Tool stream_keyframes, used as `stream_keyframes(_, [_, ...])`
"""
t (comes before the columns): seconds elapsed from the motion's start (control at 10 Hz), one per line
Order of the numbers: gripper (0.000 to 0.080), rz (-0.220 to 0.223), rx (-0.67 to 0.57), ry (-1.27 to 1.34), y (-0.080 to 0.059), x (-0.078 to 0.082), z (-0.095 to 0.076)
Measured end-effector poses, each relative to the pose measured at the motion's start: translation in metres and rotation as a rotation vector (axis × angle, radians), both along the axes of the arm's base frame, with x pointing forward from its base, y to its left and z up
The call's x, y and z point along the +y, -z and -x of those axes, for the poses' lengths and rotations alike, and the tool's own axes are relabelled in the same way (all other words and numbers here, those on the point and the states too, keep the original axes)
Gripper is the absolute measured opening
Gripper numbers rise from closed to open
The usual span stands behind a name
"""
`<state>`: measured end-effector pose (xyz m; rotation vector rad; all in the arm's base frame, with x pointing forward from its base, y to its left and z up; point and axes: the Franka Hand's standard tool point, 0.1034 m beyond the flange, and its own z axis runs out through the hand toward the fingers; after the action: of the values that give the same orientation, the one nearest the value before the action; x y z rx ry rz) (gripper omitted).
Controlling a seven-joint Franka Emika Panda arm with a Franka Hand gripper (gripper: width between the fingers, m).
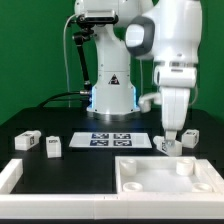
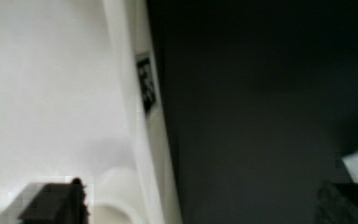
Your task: Assemble square table
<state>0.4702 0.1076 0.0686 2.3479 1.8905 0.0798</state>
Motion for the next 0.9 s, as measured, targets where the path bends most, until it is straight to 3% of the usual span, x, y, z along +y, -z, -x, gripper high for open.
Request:
stream_keyframes(0.1, [0.0649,-0.018,-0.023,0.067,-0.013,0.015,0.006])
stream_keyframes(0.5, [0.0649,-0.022,-0.022,0.09,-0.013,0.015,0.011])
stream_keyframes(0.6, [0.0649,-0.054,-0.036,0.259,-0.011,0.023,0.018])
stream_keyframes(0.7, [0.0649,-0.073,-0.04,0.424,-0.017,0.027,0.021])
stream_keyframes(0.8, [0.0649,-0.104,-0.049,0.604,-0.03,0.026,0.013])
stream_keyframes(0.9, [0.0649,-0.124,-0.037,0.739,-0.021,0.036,0.023])
